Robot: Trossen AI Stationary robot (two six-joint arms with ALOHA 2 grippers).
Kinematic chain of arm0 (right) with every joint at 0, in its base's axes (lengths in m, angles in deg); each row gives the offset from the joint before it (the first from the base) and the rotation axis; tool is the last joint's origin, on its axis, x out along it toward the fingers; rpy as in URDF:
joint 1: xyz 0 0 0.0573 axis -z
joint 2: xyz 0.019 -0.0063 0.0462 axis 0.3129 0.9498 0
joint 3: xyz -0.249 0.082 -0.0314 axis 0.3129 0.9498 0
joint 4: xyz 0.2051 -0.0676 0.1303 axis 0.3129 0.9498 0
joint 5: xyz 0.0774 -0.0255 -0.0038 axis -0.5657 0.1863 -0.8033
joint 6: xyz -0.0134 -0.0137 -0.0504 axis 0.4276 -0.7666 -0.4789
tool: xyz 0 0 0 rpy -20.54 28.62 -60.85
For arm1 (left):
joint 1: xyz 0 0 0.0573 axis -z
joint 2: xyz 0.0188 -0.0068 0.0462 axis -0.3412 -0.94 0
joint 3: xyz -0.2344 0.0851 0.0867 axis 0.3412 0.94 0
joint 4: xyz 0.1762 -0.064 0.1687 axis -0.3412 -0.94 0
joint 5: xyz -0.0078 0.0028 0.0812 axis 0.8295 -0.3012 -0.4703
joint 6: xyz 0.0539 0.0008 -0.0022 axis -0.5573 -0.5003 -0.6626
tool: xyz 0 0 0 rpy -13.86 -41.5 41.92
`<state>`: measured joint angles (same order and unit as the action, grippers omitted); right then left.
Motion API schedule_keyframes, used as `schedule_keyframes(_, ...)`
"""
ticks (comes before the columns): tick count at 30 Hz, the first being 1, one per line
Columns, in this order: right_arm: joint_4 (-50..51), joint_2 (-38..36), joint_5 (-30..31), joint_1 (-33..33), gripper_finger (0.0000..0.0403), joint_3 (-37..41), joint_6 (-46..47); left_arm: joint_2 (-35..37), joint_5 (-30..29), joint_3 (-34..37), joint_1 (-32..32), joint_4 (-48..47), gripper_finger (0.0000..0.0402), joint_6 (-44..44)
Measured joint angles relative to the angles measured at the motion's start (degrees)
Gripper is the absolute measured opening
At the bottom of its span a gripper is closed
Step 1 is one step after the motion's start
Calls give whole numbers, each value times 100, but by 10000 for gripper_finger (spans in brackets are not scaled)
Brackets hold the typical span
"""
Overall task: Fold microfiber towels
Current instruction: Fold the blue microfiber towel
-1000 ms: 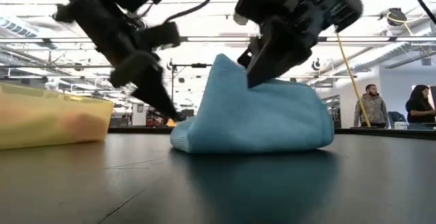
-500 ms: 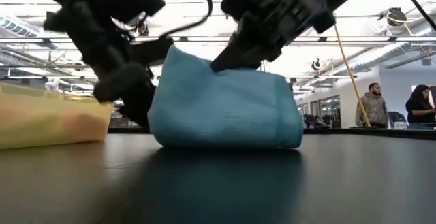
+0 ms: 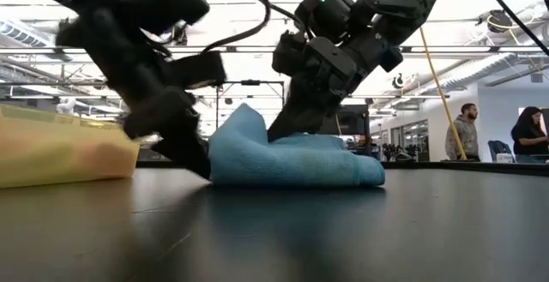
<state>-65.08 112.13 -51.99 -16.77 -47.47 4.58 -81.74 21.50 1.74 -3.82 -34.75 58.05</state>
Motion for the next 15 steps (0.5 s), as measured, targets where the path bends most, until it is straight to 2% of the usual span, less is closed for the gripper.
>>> schedule_keyframes(8,-10,68,26,8,11,2,-62,1052,66,17,304,-1114,69,1062)
schedule_keyframes(11,6,85,75,8,26,2,-84,1370,62,17,478,-810,69,1068)
schedule_keyframes(15,-14,85,221,44,62,2,19,1447,50,11,607,200,69,682)
